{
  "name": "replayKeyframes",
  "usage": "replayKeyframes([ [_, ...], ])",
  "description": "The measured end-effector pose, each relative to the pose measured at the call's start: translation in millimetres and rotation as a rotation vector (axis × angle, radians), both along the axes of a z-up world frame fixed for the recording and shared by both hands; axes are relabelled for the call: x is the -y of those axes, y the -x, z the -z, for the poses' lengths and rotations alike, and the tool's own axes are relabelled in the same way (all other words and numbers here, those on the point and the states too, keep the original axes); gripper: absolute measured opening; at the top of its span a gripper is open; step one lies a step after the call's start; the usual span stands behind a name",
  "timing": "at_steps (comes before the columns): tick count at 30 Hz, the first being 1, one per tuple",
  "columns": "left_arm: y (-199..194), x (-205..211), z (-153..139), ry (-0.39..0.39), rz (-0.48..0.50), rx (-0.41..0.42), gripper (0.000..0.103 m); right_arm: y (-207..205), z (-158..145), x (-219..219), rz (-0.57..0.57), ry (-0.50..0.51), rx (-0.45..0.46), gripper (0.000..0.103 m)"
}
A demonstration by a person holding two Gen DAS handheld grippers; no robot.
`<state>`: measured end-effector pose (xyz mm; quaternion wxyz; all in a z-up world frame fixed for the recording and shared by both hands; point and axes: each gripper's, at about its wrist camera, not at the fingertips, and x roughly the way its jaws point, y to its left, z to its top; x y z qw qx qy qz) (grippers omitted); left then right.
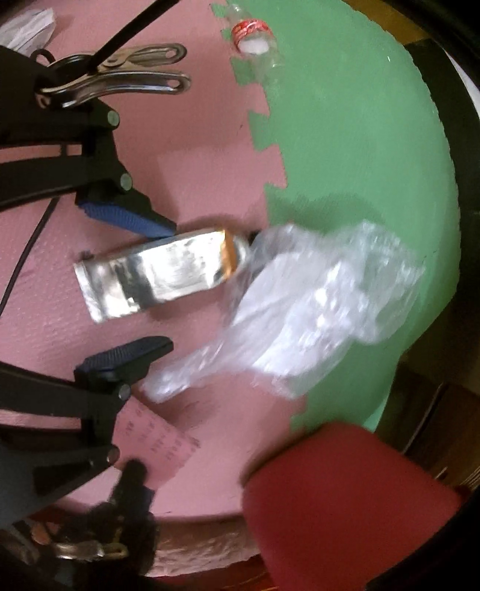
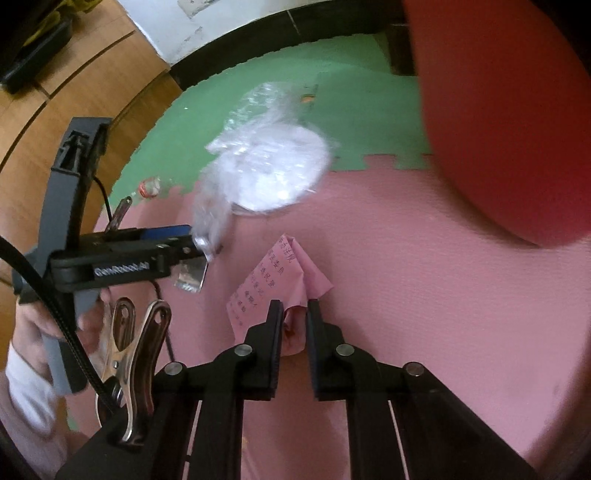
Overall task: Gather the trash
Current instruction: 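Close the right tool on the pink paper while the left tool grasps the silver tube, then carry the pink paper with the right tool while the left tool carries the tube to the bucket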
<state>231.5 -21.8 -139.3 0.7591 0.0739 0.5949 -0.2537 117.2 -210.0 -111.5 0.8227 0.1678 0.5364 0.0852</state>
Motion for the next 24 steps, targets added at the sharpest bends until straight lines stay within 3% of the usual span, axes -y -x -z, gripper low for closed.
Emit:
replayKeyframes([
  [4, 8, 12, 0, -0.049, -0.004, 0.041, 0.057, 15, -2, 15, 0.0, 0.019, -0.003, 0.013],
  [10, -6, 21, 3, -0.077, -0.143, 0.107, 0.059, 24, 1, 21, 0.016, 0.006, 0.015, 0.013],
  [15, -9, 39, 8, -0.118, -0.177, 0.166, 0.062, 25, 7, 17, 0.019, -0.011, 0.021, 0.013],
  [17, -8, 46, 11, -0.146, -0.171, 0.193, 0.054, 26, 10, 19, 0.025, -0.019, 0.018, 0.013],
  [18, -6, 45, 10, -0.161, -0.171, 0.21, 0.042, 26, 11, 20, 0.03, -0.025, 0.016, 0.013],
  [24, -2, 20, 4, -0.092, -0.208, 0.162, 0.039, 30, 14, 22, 0.048, -0.048, 0.023, 0.013],
])
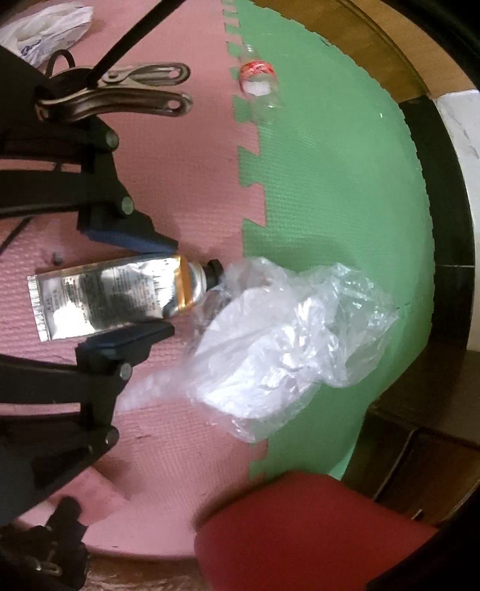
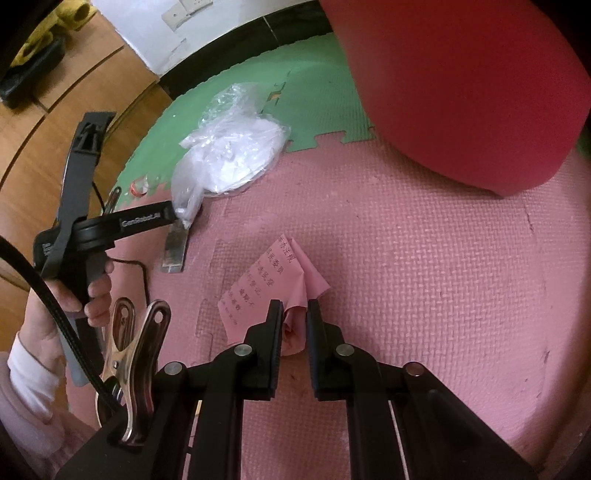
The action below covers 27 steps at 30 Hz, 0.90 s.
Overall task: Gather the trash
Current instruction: 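Carry the pink paper with the right tool while the left tool carries the tube to the bucket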
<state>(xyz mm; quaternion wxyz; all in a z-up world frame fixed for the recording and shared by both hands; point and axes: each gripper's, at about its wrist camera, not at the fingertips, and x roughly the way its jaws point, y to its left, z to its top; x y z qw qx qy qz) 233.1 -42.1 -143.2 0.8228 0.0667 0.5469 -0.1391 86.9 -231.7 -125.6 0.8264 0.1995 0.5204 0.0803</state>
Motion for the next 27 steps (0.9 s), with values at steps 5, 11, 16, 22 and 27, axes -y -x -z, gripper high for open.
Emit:
replayKeyframes([
  [5, 16, -12, -21, 0.038, 0.001, 0.015, 0.039, 6, -13, -5, -0.024, 0.013, 0.05, 0.013],
  [11, 31, -22, -65, 0.145, -0.039, 0.059, 0.039, 16, -35, -9, -0.039, 0.05, 0.128, 0.012],
  [16, 51, -31, -103, 0.213, -0.078, 0.11, 0.039, 28, -57, -5, -0.029, 0.049, 0.187, 0.011],
  [22, 78, -42, -144, 0.282, -0.128, 0.157, 0.039, 47, -81, -4, -0.02, 0.029, 0.248, 0.009],
  [27, 106, -36, -174, 0.268, -0.119, 0.195, 0.039, 68, -109, -1, -0.024, 0.007, 0.312, 0.009],
])
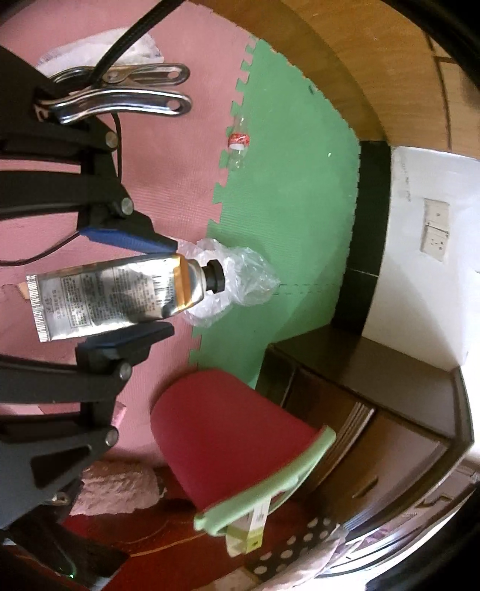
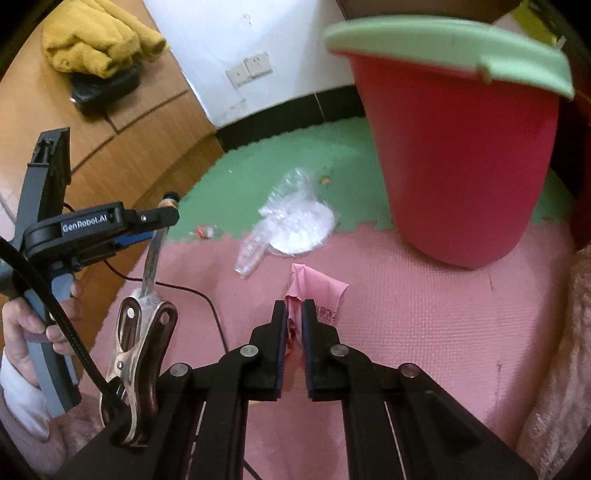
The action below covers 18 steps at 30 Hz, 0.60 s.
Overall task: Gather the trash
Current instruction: 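Carry the pink paper with the right tool while the left tool carries the tube to the bucket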
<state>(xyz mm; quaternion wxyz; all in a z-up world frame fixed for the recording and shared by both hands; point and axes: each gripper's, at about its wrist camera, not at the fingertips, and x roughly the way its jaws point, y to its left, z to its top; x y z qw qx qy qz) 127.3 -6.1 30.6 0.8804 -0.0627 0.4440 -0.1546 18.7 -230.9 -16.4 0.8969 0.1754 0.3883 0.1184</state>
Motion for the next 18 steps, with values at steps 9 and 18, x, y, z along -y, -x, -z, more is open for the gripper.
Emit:
replayKeyframes([
  [9, 44, 14, -64, -0.021, 0.013, 0.079, 0.039, 29, -71, 10, 0.003, 0.01, 0.129, 0.009],
  [18, 92, 28, -142, 0.004, 0.036, 0.163, 0.039, 53, -163, 19, -0.001, 0.034, 0.247, 0.009],
])
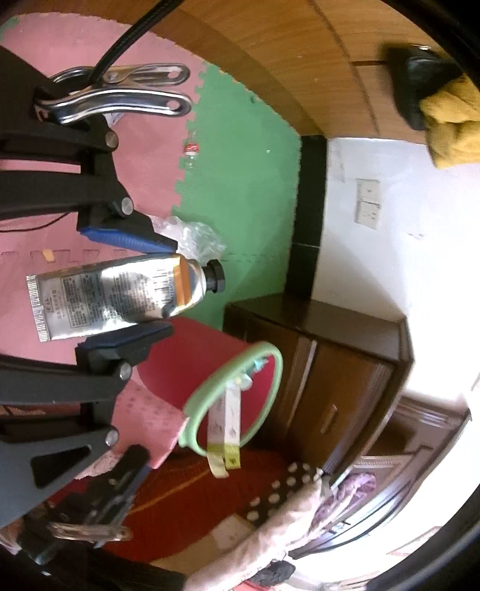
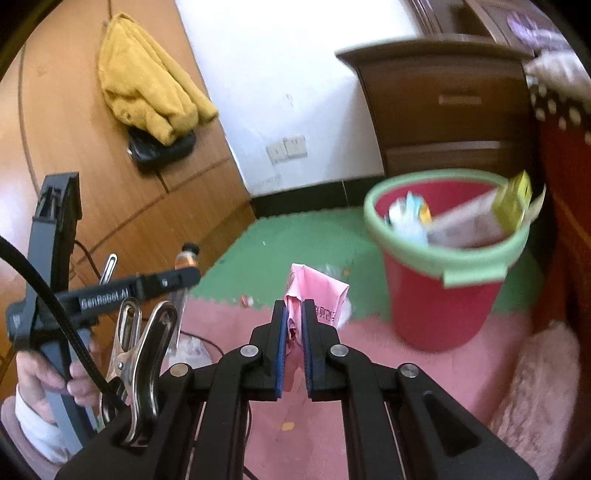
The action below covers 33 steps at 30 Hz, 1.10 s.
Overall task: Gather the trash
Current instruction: 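Carry the pink paper with the right tool while the left tool carries the tube to the bucket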
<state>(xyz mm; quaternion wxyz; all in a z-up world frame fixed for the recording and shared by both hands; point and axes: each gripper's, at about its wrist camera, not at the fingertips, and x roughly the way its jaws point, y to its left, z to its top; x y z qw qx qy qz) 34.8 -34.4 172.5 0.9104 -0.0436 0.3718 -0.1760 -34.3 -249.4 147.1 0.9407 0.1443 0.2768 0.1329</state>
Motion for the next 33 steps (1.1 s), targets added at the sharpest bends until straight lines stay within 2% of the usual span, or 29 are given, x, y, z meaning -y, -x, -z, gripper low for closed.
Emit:
replayKeyframes([
  [8, 29, 20, -51, -0.008, 0.031, 0.031, 0.039, 14, -74, 13, 0.016, 0.056, 0.024, 0.009],
  [18, 52, 53, -90, -0.053, 0.062, 0.056, 0.039, 37, -132, 34, 0.068, 0.127, 0.024, 0.009],
  [26, 60, 86, -112, -0.069, 0.087, 0.053, 0.039, 43, -148, 41, 0.082, 0.181, 0.031, 0.009],
  [33, 51, 105, -118, -0.046, 0.1, 0.066, 0.039, 21, -139, 59, 0.067, 0.19, 0.044, 0.009],
])
